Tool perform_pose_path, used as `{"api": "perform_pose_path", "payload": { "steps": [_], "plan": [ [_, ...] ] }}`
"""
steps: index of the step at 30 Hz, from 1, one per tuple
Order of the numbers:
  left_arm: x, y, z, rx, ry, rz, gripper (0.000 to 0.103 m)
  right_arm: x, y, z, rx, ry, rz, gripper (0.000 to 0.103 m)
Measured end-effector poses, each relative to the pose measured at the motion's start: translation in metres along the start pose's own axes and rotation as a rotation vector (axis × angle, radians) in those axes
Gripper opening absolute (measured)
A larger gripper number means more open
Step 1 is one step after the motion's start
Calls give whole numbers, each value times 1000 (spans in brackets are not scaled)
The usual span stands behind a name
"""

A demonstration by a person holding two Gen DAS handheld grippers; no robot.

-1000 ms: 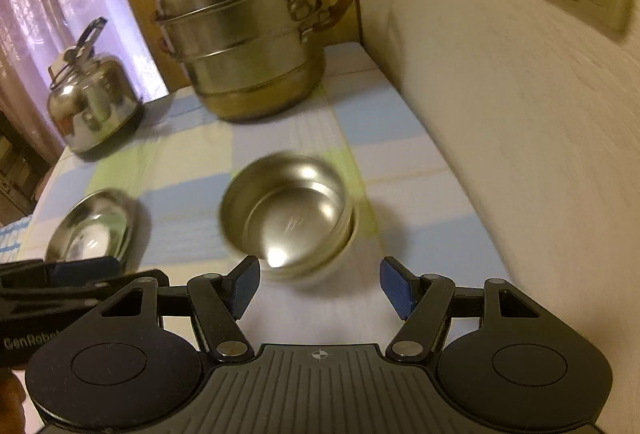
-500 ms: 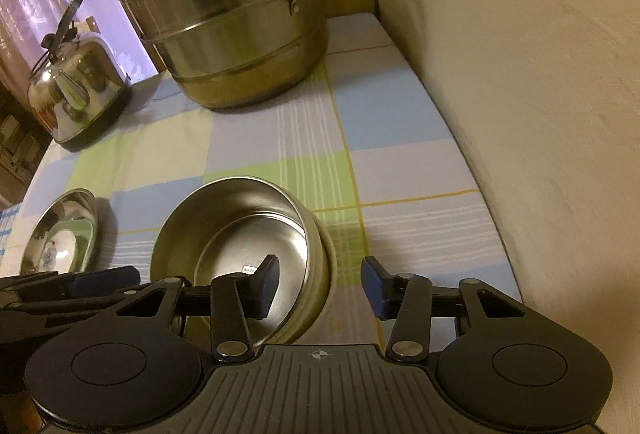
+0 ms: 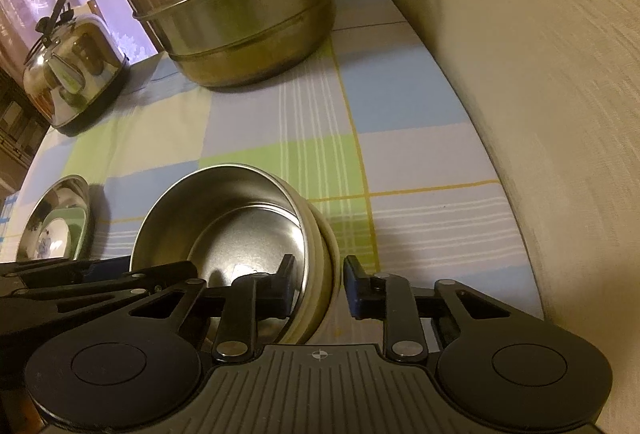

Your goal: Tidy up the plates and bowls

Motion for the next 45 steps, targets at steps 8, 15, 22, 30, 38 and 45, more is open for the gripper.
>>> {"api": "perform_pose_path", "payload": {
  "steps": [8,15,22,30,38,45],
  "plan": [
    [-2,1,-2,20,6,13,21,1,-7,2,-24,-22,-41,19],
    [-5,-21,-13,75,0,-8,21,-1,-31,6,6,-50,-69,18],
    [-16,-62,-31,162,6,-64,21,-8,-76,13,80,-77,-123,18],
    [-25,-100,-47,225,10,-113,21,-18,-123,22,135,-95,-191,18],
    [-30,-120,-53,227,13,-122,21,-26,-146,24,136,-94,-214,18],
    [-32,-126,-54,185,14,-113,21,-27,-147,23,115,-82,-181,18]
  ]
}}
Point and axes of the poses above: each gripper's, at about its wrist camera, not at the fingertips, and z roughly the way its jaws point, y to its right, x to its top, the point moved 1 cm from there along z, roughly the way its jaws point, and after that the axes turned 12 degrees about y, right-handed, at the moved point
